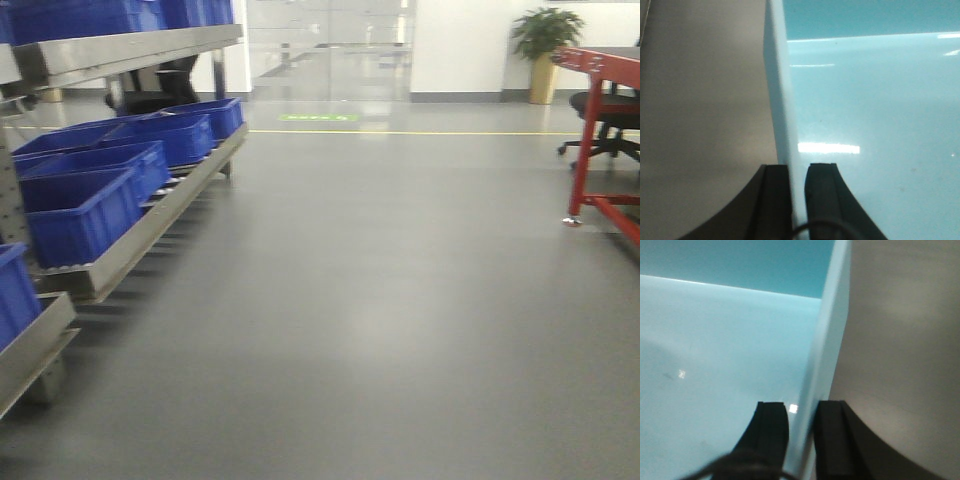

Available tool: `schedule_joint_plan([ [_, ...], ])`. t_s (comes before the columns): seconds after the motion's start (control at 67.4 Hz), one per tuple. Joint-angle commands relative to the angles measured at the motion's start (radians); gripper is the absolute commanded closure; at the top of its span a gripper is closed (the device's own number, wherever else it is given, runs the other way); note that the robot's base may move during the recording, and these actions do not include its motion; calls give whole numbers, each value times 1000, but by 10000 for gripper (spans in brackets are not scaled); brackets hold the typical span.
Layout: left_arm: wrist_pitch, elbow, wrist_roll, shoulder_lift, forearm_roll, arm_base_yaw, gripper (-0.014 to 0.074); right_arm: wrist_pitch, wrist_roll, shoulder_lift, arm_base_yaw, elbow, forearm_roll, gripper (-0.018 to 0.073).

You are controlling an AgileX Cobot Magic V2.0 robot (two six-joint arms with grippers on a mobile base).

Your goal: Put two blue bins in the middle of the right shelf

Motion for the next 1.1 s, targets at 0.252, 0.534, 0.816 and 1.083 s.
schedule_joint_plan([
  [0.252, -201, -10, 15, -16, 0, -4, 708, -30, -16, -8, -3, -10, -12, 712],
  [0.534, -300, -10, 15, -16, 0, -4, 708, -30, -16, -8, -3, -10, -12, 712],
  [0.816, -307, -10, 15, -16, 0, -4, 708, -30, -16, -8, -3, -10, -12, 712],
  [1.083, -307, -10, 15, -16, 0, -4, 708, -30, -16, -8, -3, -10, -12, 712],
])
